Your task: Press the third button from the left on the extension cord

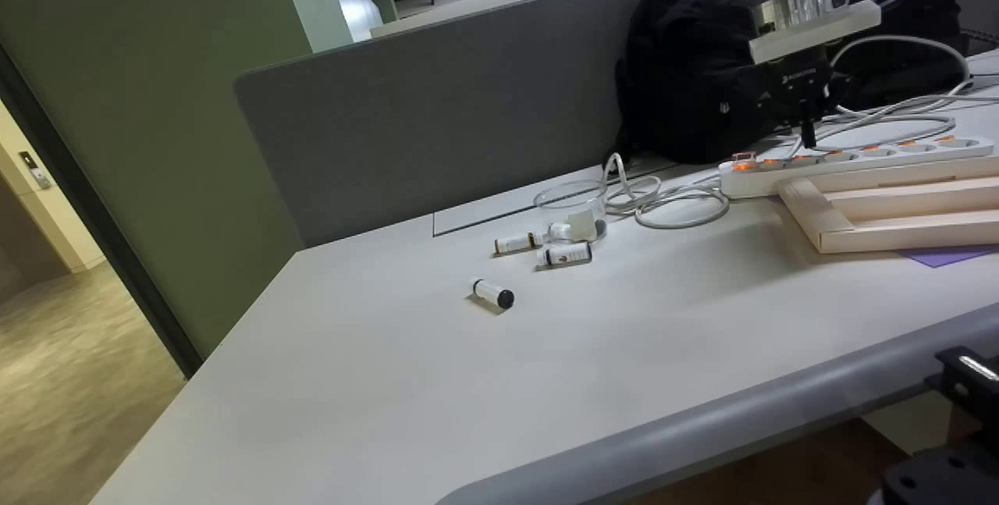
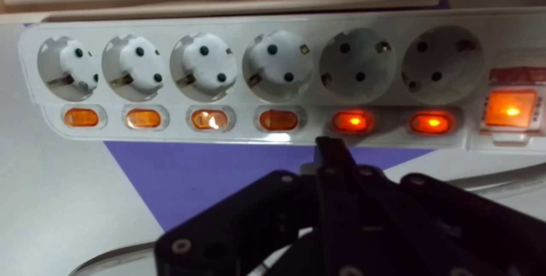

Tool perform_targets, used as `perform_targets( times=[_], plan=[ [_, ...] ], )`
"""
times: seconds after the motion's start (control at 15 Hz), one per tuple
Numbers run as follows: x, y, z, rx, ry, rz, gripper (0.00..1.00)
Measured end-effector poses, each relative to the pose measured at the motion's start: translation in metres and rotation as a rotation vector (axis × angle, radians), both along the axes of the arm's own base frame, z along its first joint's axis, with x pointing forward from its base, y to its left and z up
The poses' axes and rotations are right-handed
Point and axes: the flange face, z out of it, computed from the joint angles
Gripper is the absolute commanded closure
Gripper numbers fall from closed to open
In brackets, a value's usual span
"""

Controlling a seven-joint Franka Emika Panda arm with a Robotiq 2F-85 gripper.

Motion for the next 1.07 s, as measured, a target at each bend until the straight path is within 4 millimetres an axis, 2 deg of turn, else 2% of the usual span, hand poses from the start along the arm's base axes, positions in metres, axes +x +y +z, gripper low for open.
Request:
perform_targets(
  times=[1.07],
  plan=[
    [-0.005, 0.009, -0.012, -0.029, 0.047, 0.025, 1.0]
  ],
)
